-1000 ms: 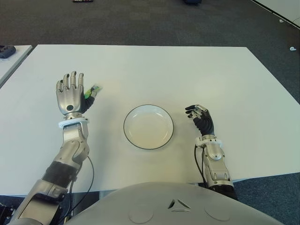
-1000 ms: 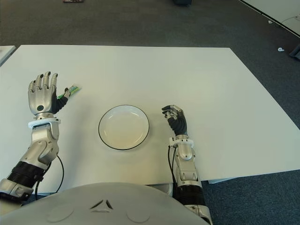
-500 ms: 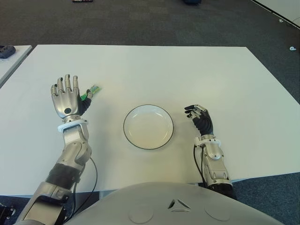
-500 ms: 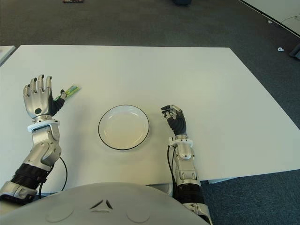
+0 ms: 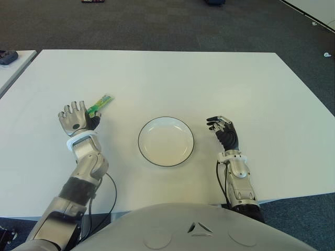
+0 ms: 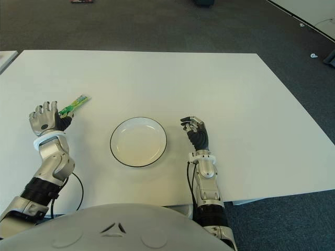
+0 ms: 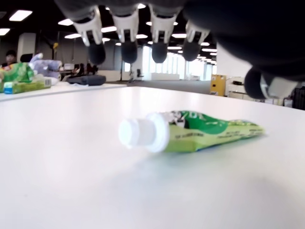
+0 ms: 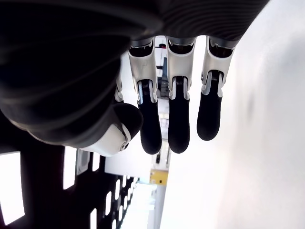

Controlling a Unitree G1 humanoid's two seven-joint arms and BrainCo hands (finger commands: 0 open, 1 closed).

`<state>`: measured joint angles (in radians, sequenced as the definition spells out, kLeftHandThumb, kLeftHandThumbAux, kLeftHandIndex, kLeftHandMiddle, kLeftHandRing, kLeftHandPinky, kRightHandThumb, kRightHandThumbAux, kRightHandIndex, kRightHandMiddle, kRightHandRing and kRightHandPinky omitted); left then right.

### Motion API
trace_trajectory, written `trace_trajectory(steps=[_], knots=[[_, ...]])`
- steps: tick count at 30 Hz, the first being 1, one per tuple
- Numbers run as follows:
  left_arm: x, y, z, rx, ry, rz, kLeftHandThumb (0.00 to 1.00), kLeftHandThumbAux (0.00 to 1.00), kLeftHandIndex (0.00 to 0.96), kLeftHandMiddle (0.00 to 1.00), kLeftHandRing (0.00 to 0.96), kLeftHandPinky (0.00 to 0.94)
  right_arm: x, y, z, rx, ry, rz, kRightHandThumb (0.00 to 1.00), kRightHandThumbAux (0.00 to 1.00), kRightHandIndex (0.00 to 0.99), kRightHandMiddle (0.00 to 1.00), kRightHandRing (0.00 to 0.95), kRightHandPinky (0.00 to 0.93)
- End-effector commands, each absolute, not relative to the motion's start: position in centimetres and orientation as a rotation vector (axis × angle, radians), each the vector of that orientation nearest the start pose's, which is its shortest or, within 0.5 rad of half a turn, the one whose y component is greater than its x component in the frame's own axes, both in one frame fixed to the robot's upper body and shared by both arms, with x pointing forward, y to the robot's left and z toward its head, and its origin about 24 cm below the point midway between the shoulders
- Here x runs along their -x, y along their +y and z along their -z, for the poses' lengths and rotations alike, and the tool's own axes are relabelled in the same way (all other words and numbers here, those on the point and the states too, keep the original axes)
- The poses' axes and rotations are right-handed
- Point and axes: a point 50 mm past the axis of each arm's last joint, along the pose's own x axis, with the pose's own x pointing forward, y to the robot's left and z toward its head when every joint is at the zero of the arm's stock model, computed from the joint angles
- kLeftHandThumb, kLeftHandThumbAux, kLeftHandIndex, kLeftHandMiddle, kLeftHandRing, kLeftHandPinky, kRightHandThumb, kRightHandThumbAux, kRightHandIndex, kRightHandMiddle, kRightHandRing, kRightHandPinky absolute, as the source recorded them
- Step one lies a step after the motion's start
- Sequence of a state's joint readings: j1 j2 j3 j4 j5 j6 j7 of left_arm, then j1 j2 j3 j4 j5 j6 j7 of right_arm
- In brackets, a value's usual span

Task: Put the toothpaste on the table into the plate.

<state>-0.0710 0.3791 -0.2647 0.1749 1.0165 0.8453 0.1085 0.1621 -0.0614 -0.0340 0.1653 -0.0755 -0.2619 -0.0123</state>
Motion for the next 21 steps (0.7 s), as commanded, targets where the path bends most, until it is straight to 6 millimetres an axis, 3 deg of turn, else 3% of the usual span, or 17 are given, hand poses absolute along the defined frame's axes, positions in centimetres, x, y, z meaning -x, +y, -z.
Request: trace_trajectory(steps=[1, 10, 21], knots=[[-25.5, 25.1, 0.3, -1.474, 0.715, -0.345, 0.494, 0.182, 0.000, 0.000, 0.000, 0.000, -21.2, -18.0, 0.7, 0.136, 0.064, 0.064, 0.706, 0.732, 0.422, 0.407, 0.402, 0.421], [-26.7, 26.0, 2.0, -1.473, 0.802, -0.295, 0.459, 0.179, 0.000, 0.000, 0.000, 0.000, -21.2, -18.1, 0.6, 0.141, 0.068, 0.070, 0.707, 0.732, 0.422, 0.408, 0.400, 0.417], [-27.9, 26.2, 2.8, -1.369, 0.878, -0.247, 0.479, 0.219, 0.000, 0.000, 0.000, 0.000, -21.1, -18.2, 0.5, 0.139, 0.063, 0.071, 0.707, 0.732, 0.422, 0.420, 0.412, 0.436]])
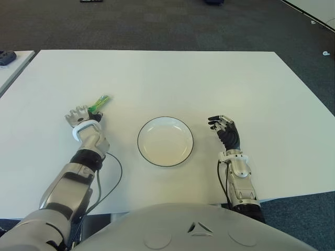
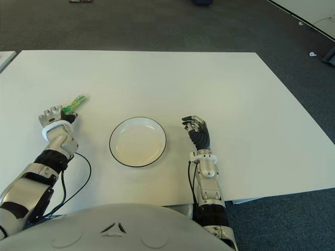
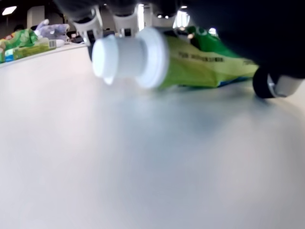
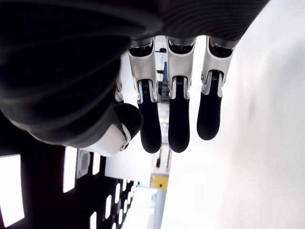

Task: Put the toothpaste on the table into the plate.

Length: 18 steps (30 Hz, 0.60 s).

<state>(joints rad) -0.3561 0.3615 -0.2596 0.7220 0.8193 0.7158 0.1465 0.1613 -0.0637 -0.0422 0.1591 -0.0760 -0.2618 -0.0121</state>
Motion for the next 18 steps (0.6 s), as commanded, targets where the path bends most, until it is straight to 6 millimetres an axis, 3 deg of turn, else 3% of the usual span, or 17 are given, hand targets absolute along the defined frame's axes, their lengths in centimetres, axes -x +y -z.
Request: trace_trajectory(steps=[1, 18], knots=[[-28.19, 26.31, 2.83, -1.361, 0.885, -0.237, 0.481, 0.221, 0.000, 0.000, 0.000, 0.000, -21.10, -18.20, 0.54, 0.138, 0.061, 0.070, 0.707, 0.732, 0.422, 0.420, 0.413, 0.438], [-29.17, 26.74, 3.45, -1.376, 0.931, -0.140, 0.442, 0.291, 0.000, 0.000, 0.000, 0.000, -20.75, -18.46, 0.47, 0.145, 0.057, 0.081, 0.707, 0.730, 0.424, 0.434, 0.424, 0.438]])
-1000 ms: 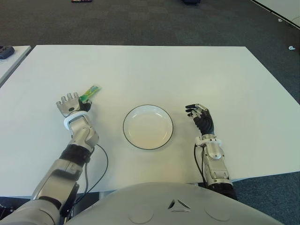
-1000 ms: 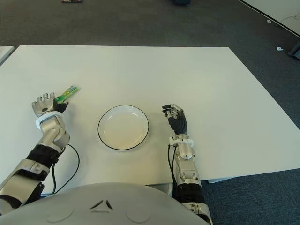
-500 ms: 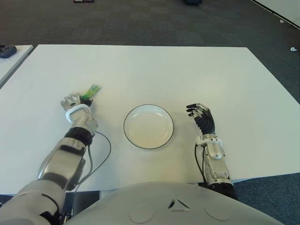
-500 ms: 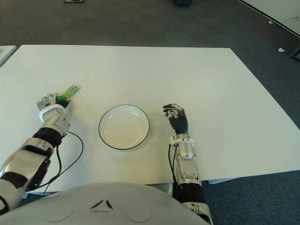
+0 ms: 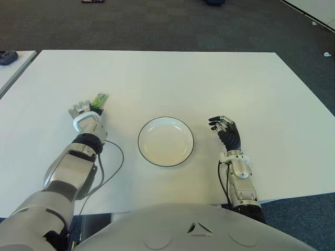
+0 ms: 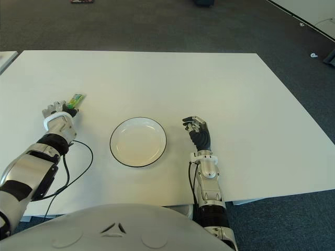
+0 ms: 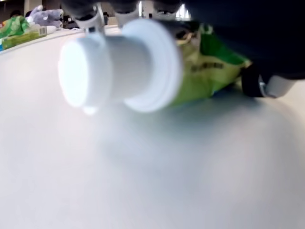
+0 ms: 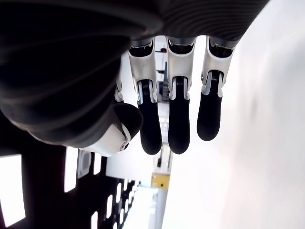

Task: Put the toothpaste on the table into the plate.

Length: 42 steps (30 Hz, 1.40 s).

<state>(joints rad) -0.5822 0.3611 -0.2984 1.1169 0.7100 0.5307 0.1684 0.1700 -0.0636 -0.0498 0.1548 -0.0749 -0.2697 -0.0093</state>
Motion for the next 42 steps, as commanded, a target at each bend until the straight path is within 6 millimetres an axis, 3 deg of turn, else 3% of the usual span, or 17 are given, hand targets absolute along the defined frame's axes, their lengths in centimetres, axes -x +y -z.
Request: trace_trajectory(steps=[1, 25, 27, 28, 29, 31, 34, 37, 40, 42], knots=[[-29.2, 26.7, 3.5, -1.375, 0.930, -0.137, 0.446, 0.294, 0.000, 0.000, 0.000, 0.000, -20.7, -18.5, 0.5, 0.148, 0.058, 0.082, 0.706, 0.729, 0.424, 0.434, 0.424, 0.434], [-29.6, 25.6, 3.5, -1.356, 0.856, -0.191, 0.534, 0.351, 0.000, 0.000, 0.000, 0.025, -20.6, -18.6, 0.4, 0.154, 0.046, 0.070, 0.706, 0.728, 0.425, 0.445, 0.423, 0.435], [-29.5, 25.8, 3.5, -1.351, 0.833, -0.218, 0.557, 0.381, 0.099, 0.046, 0.024, 0.087, -20.7, -18.6, 0.4, 0.154, 0.046, 0.069, 0.706, 0.728, 0.425, 0.445, 0.423, 0.432], [-29.4, 25.8, 3.5, -1.348, 0.823, -0.230, 0.579, 0.404, 0.201, 0.089, 0.053, 0.127, -20.7, -18.6, 0.4, 0.154, 0.046, 0.069, 0.706, 0.728, 0.425, 0.444, 0.422, 0.431], [-29.4, 25.9, 3.5, -1.340, 0.805, -0.250, 0.587, 0.413, 0.238, 0.105, 0.063, 0.141, -20.7, -18.7, 0.4, 0.154, 0.047, 0.069, 0.706, 0.728, 0.425, 0.444, 0.422, 0.431], [-29.4, 25.9, 3.5, -1.331, 0.785, -0.273, 0.618, 0.451, 0.364, 0.259, 0.219, 0.266, -20.7, -18.7, 0.4, 0.154, 0.047, 0.069, 0.706, 0.728, 0.425, 0.440, 0.418, 0.425], [-29.4, 25.8, 3.5, -1.317, 0.762, -0.303, 0.647, 0.509, 0.412, 0.358, 0.325, 0.358, -20.7, -18.8, 0.4, 0.156, 0.050, 0.072, 0.706, 0.728, 0.425, 0.438, 0.417, 0.423], [-29.9, 25.1, 3.0, -1.289, 0.732, -0.354, 0.699, 0.647, 0.432, 0.604, 0.598, 0.635, -20.7, -18.9, 0.4, 0.161, 0.056, 0.079, 0.706, 0.729, 0.425, 0.432, 0.412, 0.420], [-30.0, 24.9, 2.8, -1.271, 0.722, -0.383, 0.710, 0.682, 0.439, 0.712, 0.713, 0.759, -20.7, -18.9, 0.5, 0.161, 0.059, 0.082, 0.706, 0.729, 0.425, 0.430, 0.409, 0.419], [-29.9, 24.9, 2.9, -1.263, 0.719, -0.394, 0.712, 0.692, 0.441, 0.743, 0.743, 0.785, -20.7, -19.0, 0.5, 0.160, 0.061, 0.084, 0.706, 0.729, 0.425, 0.430, 0.409, 0.420]])
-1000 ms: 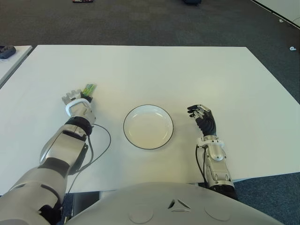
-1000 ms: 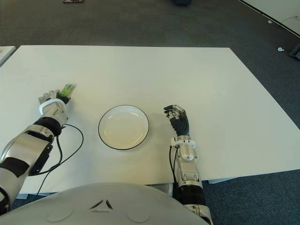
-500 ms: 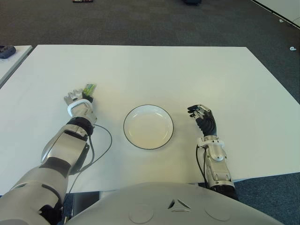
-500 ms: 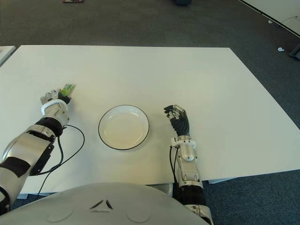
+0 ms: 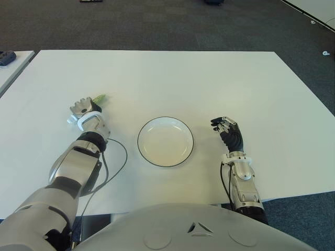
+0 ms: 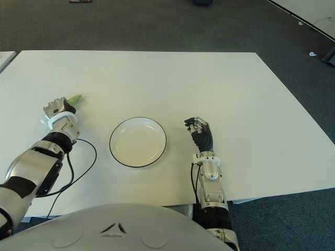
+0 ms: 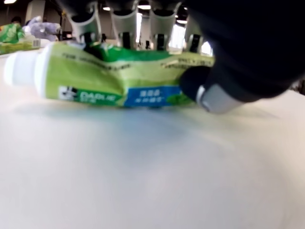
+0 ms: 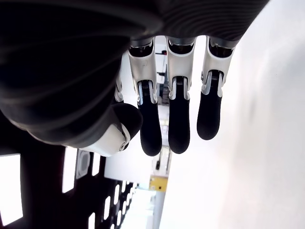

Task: Put the toothpaste on the table into the plate.

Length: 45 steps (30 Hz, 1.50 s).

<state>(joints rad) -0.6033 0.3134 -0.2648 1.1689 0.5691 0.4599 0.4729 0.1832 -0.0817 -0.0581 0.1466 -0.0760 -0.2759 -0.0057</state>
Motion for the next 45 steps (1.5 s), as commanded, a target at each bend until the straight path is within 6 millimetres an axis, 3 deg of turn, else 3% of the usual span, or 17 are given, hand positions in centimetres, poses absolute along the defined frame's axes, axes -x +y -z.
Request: trace_trajectory(steps=[1, 12, 37, 41, 45], knots=[[-29.9, 24.9, 2.9, -1.260, 0.716, -0.399, 0.713, 0.696, 0.442, 0.756, 0.755, 0.794, -20.7, -19.0, 0.5, 0.160, 0.063, 0.086, 0.706, 0.729, 0.425, 0.430, 0.410, 0.420], [-29.9, 24.8, 2.8, -1.252, 0.710, -0.415, 0.707, 0.709, 0.441, 0.807, 0.793, 0.804, -20.8, -19.1, 0.5, 0.146, 0.068, 0.092, 0.706, 0.730, 0.424, 0.437, 0.416, 0.427], [-30.0, 25.0, 2.6, -1.276, 0.679, -0.403, 0.701, 0.714, 0.439, 0.796, 0.779, 0.789, -21.1, -18.9, 0.6, 0.151, 0.064, 0.090, 0.706, 0.729, 0.424, 0.440, 0.419, 0.430], [-30.2, 25.2, 2.3, -1.281, 0.644, -0.406, 0.701, 0.714, 0.439, 0.795, 0.777, 0.783, -21.1, -18.8, 0.6, 0.153, 0.061, 0.091, 0.706, 0.729, 0.424, 0.440, 0.420, 0.431], [-31.4, 24.9, 0.4, -1.292, 0.528, -0.425, 0.701, 0.715, 0.438, 0.791, 0.770, 0.767, -21.1, -18.7, 0.7, 0.153, 0.060, 0.092, 0.706, 0.729, 0.424, 0.439, 0.421, 0.430]])
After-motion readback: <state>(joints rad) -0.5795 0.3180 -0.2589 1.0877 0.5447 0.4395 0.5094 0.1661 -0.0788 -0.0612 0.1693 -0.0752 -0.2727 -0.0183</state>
